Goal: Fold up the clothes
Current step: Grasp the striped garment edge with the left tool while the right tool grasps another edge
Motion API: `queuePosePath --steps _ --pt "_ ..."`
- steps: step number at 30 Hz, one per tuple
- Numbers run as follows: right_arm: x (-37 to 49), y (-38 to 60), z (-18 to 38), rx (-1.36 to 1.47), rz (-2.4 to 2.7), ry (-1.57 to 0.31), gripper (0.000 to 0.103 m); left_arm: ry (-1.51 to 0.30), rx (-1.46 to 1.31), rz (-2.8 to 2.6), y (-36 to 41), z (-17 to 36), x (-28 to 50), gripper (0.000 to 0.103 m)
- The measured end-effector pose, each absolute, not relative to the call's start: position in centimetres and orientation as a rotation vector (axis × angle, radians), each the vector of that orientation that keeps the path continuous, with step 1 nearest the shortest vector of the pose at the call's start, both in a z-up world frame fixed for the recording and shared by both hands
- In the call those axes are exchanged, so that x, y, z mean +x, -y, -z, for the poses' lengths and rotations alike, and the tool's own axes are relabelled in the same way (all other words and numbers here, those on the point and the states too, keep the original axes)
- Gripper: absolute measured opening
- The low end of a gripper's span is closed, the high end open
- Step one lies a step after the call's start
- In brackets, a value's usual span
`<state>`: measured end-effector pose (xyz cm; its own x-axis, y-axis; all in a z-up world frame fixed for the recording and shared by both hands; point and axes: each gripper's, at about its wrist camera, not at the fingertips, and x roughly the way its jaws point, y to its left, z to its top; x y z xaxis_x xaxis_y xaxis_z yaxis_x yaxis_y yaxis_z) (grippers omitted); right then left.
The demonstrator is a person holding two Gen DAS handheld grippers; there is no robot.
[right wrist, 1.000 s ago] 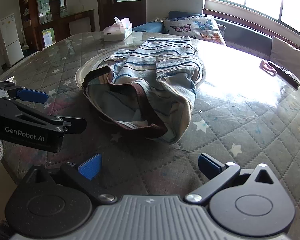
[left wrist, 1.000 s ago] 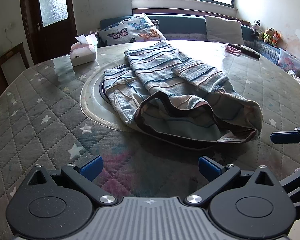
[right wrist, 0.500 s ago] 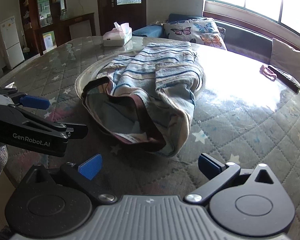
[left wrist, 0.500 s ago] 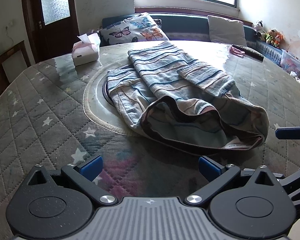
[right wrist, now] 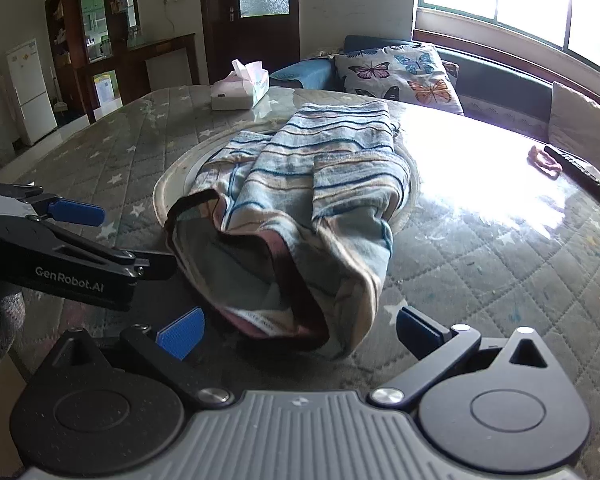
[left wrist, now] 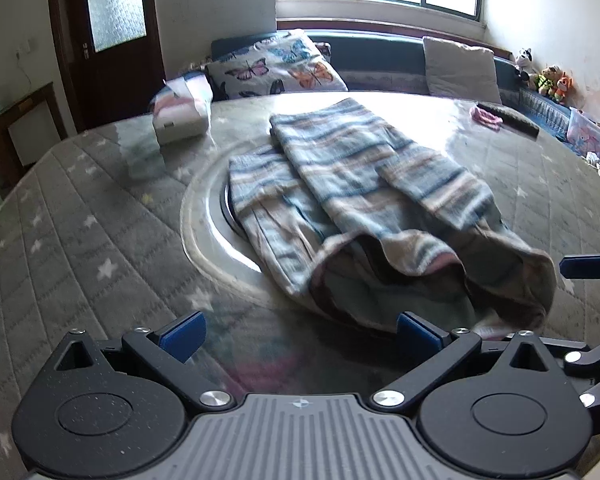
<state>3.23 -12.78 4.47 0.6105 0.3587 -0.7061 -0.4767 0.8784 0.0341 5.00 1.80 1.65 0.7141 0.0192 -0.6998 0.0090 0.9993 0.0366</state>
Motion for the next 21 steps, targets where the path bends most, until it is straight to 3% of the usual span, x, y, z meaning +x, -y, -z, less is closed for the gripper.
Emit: queuePosePath --steps 11,21 --pt "8.2 12.6 -6.6 -0.158 -0.469 -0.725 0.103 -0.740 0.039 -0.059 -4.9 -2.5 10.7 0.101" --pt "13.3 10.6 -6.2 -0.194 -0.450 -0.730 0.102 -0.787 -0.034 -0.068 -7.7 -1.3 17.5 0.068"
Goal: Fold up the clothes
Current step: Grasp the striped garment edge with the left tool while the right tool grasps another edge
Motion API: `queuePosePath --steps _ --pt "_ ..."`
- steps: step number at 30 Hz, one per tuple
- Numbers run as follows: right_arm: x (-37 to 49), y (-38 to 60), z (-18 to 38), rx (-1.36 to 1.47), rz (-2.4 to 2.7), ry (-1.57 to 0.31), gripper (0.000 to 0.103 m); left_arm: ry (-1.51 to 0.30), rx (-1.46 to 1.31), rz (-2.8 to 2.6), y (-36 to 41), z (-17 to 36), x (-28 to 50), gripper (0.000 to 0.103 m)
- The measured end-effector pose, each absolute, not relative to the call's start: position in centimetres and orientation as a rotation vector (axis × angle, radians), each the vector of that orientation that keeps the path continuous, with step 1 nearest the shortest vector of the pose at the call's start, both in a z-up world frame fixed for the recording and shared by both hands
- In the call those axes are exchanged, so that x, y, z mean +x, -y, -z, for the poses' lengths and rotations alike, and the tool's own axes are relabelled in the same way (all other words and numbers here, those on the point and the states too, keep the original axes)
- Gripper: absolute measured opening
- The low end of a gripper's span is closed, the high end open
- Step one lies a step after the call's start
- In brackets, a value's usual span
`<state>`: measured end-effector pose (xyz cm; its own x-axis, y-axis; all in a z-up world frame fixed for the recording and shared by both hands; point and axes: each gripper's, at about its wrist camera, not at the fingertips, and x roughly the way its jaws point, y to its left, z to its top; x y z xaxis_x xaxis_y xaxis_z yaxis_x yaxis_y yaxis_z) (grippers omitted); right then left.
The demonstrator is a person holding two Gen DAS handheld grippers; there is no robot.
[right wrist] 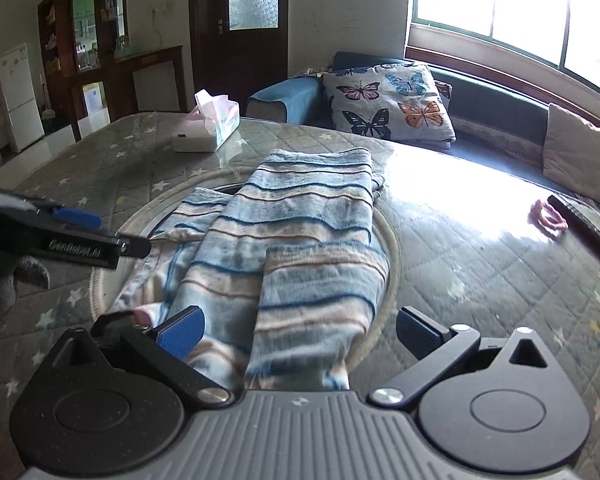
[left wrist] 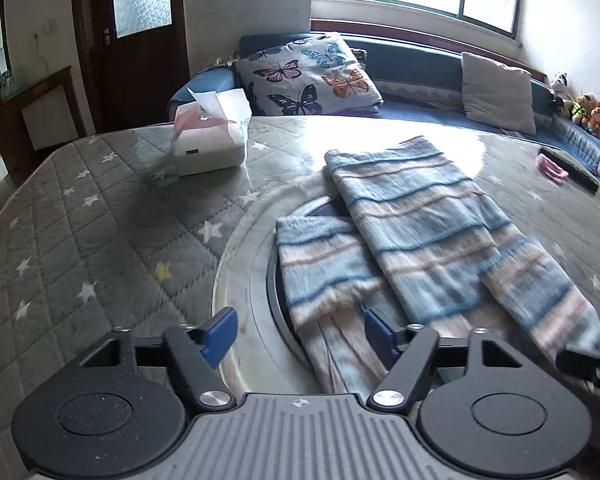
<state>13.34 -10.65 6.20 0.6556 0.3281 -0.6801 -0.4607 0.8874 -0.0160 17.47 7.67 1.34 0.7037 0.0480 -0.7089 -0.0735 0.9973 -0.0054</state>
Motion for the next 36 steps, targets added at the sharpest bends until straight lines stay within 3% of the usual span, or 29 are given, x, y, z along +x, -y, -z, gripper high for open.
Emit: queuePosePath --steps 8,14,20,23,25,28,32,34,36 --pt "15.6 9.1 -5.2 -0.216 -0.464 -0.746 0.096 -0.812 -0.034 -0.087 -8.8 0.5 22.9 0.060" --pt "16.3 8.7 -5.0 -0.246 -0.467 -0.739 0.086 -0.826 -0.055 -0.051 -9.1 1.4 24.8 0.043" --pt "17.1 8.9 -4.8 -0.241 -0.445 -0.744 0.065 -0.808 -0.032 -0.006 -8.6 1.3 25.2 0.008" --pt "17.2 9.5 -5.0 -0.218 -0.432 -0.744 0.049 -0.782 -0.037 -0.015 -8.9 0.8 24.7 0.004" --pt "17.2 10.0 -5.1 -0.208 -0.421 -0.743 0.033 -0.764 -0.040 -0.022 -9.1 0.4 24.4 0.003" --pt "17.2 10.7 -5.2 -0.186 -0.402 -0.744 0.020 -0.729 -0.039 -0.039 -9.3 -0.6 23.4 0.002" --pt "16.7 11.0 -5.5 -0.148 -0.431 -0.744 0.024 -0.686 -0.029 -0.061 -9.4 -2.1 21.6 0.002" --pt "16.2 10.6 -5.6 -0.147 -0.460 -0.735 0.038 -0.669 -0.026 -0.066 -9.3 -2.8 20.7 0.002" --pt "15.7 9.7 -5.6 -0.166 -0.496 -0.724 0.043 -0.654 -0.024 -0.065 -9.0 -3.3 20.0 0.002"
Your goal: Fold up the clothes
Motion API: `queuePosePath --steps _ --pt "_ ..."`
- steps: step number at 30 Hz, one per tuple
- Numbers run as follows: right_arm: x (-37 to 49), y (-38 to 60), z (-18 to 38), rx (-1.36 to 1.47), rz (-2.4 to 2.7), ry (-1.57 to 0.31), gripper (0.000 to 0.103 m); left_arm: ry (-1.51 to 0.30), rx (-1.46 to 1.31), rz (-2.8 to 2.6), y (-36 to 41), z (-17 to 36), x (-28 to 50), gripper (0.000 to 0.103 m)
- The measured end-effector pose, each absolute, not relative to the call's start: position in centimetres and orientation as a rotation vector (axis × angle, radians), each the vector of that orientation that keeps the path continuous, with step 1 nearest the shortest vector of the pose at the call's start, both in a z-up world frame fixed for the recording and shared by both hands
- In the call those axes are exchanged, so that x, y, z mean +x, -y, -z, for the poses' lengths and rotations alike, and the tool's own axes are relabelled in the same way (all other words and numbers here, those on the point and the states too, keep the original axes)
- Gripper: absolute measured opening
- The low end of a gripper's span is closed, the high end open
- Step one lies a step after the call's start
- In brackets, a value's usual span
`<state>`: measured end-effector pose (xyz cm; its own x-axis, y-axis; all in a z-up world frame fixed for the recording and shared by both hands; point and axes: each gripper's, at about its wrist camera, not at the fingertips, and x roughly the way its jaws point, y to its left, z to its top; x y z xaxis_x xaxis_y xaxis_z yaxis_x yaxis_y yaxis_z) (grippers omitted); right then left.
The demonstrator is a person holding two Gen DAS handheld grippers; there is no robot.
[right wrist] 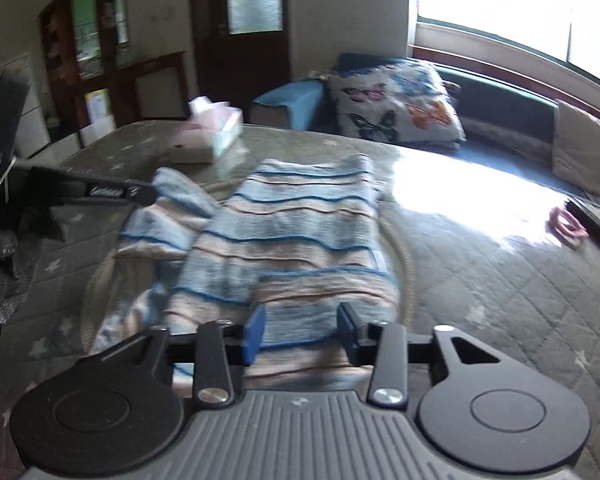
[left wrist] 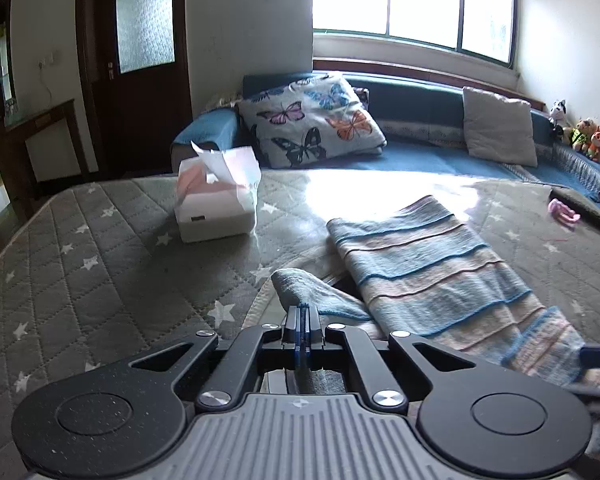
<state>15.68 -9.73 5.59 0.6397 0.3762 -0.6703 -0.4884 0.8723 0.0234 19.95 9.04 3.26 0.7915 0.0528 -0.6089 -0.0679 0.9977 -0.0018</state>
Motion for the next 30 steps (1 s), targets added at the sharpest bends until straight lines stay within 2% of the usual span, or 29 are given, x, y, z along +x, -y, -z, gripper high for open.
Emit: queuePosePath --steps 3,5,6,7,10,12,17,23,30 --pt "15.2 8.1 -5.0 -0.209 -0.531 -0.731 0.054 -0.639 -0.027 -0.069 -8.9 -4.1 18.9 0.002" --pt "15.1 7.1 -4.2 -0.259 -0.532 -0.735 0.052 -0.636 -0.036 -0.078 -9.2 -4.4 18.3 0.002" --pt "15.0 6.8 -3.8 -0.294 -0.514 -0.728 0.046 -0.636 -0.039 -0.084 -9.4 -4.5 18.1 0.002" --pt "14.9 6.6 -3.5 -0.332 -0.484 -0.715 0.033 -0.635 -0.042 -0.091 -9.6 -4.6 17.8 0.002" --pt "15.1 7.4 -3.3 -0.330 -0.432 -0.709 0.009 -0.641 -0.059 -0.119 -10.6 -4.7 17.1 0.002" --pt "15.1 8.9 -4.0 -0.263 -0.429 -0.710 0.005 -0.643 -0.075 -0.136 -11.3 -4.9 16.5 0.002" --pt "14.5 13.5 -6.7 -0.178 -0.338 -0.641 0.002 -0.640 -0.094 -0.175 -12.7 -5.3 13.8 0.002" --pt "13.9 18.1 -8.0 -0.090 -0.279 -0.654 0.001 -0.649 -0.117 -0.213 -13.7 -5.9 10.8 0.002" --pt "13.5 13.9 -6.8 -0.136 -0.457 -0.669 0.014 -0.628 -0.097 -0.238 -13.3 -6.9 8.4 0.002"
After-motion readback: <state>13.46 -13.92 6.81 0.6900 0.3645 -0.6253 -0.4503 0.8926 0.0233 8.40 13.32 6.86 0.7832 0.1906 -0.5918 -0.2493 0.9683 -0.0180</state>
